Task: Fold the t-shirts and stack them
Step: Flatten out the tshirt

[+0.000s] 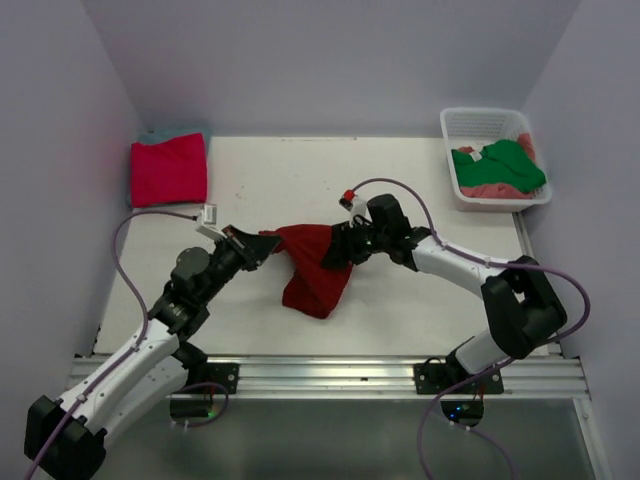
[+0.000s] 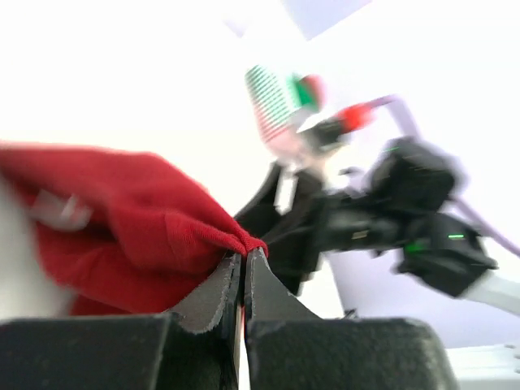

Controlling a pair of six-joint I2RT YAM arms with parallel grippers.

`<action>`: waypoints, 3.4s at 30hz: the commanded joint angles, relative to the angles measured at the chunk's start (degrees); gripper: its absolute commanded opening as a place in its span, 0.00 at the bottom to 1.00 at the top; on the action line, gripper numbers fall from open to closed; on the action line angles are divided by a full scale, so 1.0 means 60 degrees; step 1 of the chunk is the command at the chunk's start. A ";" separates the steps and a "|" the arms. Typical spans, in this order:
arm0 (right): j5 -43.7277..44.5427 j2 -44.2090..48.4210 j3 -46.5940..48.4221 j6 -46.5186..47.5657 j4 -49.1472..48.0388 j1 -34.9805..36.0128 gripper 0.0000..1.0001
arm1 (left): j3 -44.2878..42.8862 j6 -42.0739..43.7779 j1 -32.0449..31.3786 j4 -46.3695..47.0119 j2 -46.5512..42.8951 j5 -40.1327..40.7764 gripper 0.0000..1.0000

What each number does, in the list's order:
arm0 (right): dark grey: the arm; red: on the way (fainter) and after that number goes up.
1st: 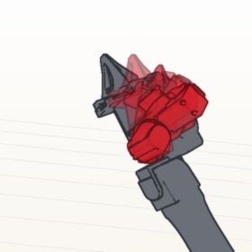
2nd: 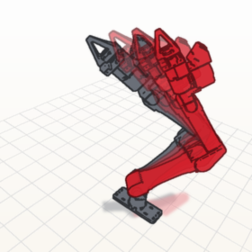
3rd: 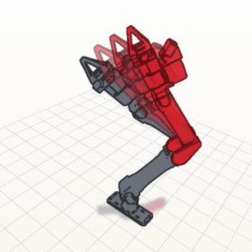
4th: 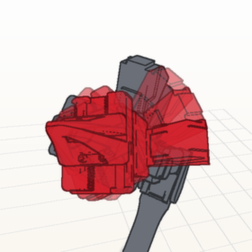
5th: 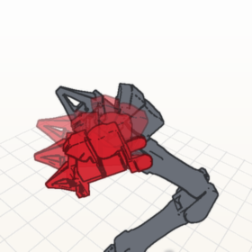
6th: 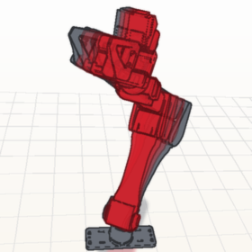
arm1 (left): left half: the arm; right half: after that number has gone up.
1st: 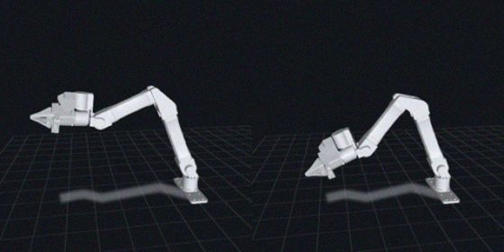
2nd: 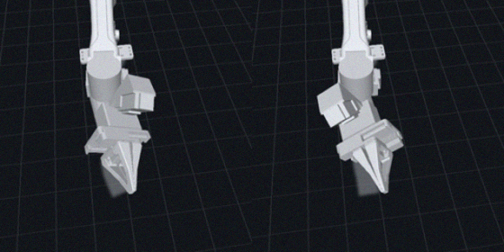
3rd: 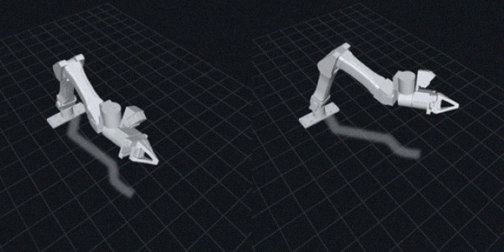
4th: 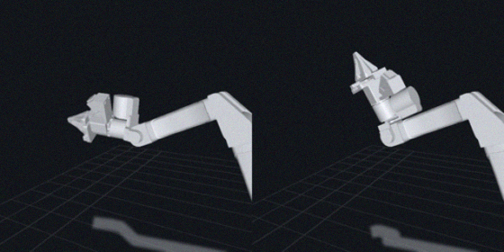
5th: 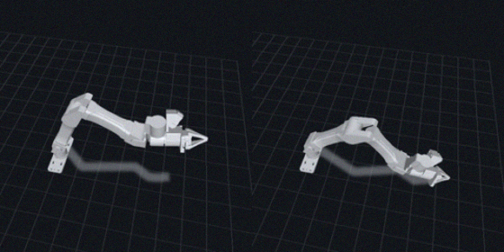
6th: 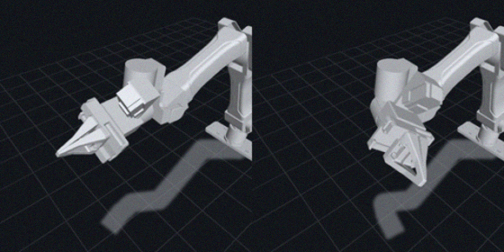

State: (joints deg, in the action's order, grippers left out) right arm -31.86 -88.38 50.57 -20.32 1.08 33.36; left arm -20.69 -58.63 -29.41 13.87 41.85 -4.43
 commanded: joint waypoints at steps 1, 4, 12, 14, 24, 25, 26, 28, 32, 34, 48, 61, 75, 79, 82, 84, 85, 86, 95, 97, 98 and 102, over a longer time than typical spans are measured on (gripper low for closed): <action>0.1805 0.0667 0.0595 0.0251 0.0799 -0.0009 0.66 | -0.1179 0.1114 -0.0064 -0.0830 -0.0645 0.0387 0.00; 0.3823 0.1045 0.1193 0.0236 0.1909 -0.0009 0.84 | -0.2463 0.1450 -0.0064 -0.1022 -0.0356 -0.0239 0.00; 0.1342 0.2042 0.0963 0.0192 0.1798 0.0415 0.82 | -0.4196 0.2242 -0.0079 -0.1095 0.0363 -0.0112 0.00; 0.0758 0.2321 0.0641 0.0251 0.1651 0.0810 0.82 | -0.4970 0.2564 -0.0079 -0.1285 0.0861 -0.0054 0.00; -0.0299 0.3611 -0.0034 0.0545 0.1681 0.1617 0.82 | -0.9395 0.3999 -0.0225 -0.3026 0.3644 0.1332 0.00; -0.0344 0.3670 -0.0107 0.0559 0.1608 0.1646 0.82 | -0.9747 0.4174 -0.0414 -0.3638 0.4037 0.2165 0.00; -0.0345 0.3728 -0.0107 0.0573 0.1621 0.1646 0.82 | -1.0316 0.4205 -0.0488 -0.3862 0.4230 0.2449 0.00; -0.0331 0.3700 -0.0049 0.0632 0.1709 0.1646 0.83 | -1.0541 0.4337 -0.0708 -0.3937 0.4509 0.2743 0.00; -0.0155 0.3597 -0.0019 0.0574 0.1578 0.1676 0.83 | -1.0775 0.4191 -0.0957 -0.3908 0.4700 0.2686 0.00; -0.0081 0.3524 -0.0034 0.0413 0.1301 0.1676 0.82 | -1.0907 0.4147 -0.1206 -0.4053 0.4846 0.2816 0.00; -0.1737 -0.0283 0.0900 -0.1448 -0.2920 0.2085 0.81 | -1.2109 0.4733 -0.2115 -0.4773 0.5668 0.4122 0.00; 0.5098 -0.3696 0.4065 -0.1653 0.0313 0.2144 0.81 | -1.2445 0.4821 -0.2115 -0.4919 0.5404 0.3843 0.00; 1.0421 -0.4812 0.5885 -0.1946 0.3833 0.2086 0.86 | -1.2710 0.5099 -0.2101 -0.5387 0.4716 0.4340 0.00; 1.0584 -0.4329 0.5372 -0.1756 0.3702 0.1984 0.79 | -1.2403 0.5026 -0.2101 -0.5285 0.4306 0.4531 0.00; 1.0058 -0.4226 0.4962 -0.1741 0.3599 0.1691 0.64 | -1.2153 0.4953 -0.2101 -0.5314 0.4144 0.4722 0.00; 0.9851 -0.4138 0.4612 -0.1814 0.3511 0.1471 0.40 | -1.2051 0.4923 -0.2115 -0.5402 0.4027 0.4882 0.00; 0.9792 -0.4094 0.4508 -0.1829 0.3497 0.1441 0.27 | -1.2021 0.4909 -0.2101 -0.5431 0.3983 0.4927 0.00; 0.9777 -0.4006 0.4391 -0.1872 0.3496 0.1441 0.12 | -1.2021 0.4923 -0.2101 -0.5460 0.3925 0.4985 0.00; 0.9689 -0.2220 0.2941 -0.1771 0.3481 0.1427 0.00 | -1.1845 0.5011 -0.2101 -0.5666 0.3851 0.5689 0.00; 0.9587 -0.1884 0.2779 -0.1639 0.3569 0.1427 0.00 | -1.1757 0.4997 -0.2101 -0.5651 0.3851 0.5747 0.00; 0.9471 -0.1751 0.2677 -0.1566 0.3671 0.1412 0.00 | -1.1743 0.4996 -0.2101 -0.5666 0.3837 0.5776 0.00; 0.8242 -0.0610 0.2310 -0.0849 0.3628 0.1427 0.00 | -1.1611 0.5026 -0.2101 -0.5783 0.3822 0.6098 0.00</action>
State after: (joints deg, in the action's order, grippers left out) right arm 22.37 -98.37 65.45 -28.34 22.59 42.28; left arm -90.61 -29.34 -42.04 -23.73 66.52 28.64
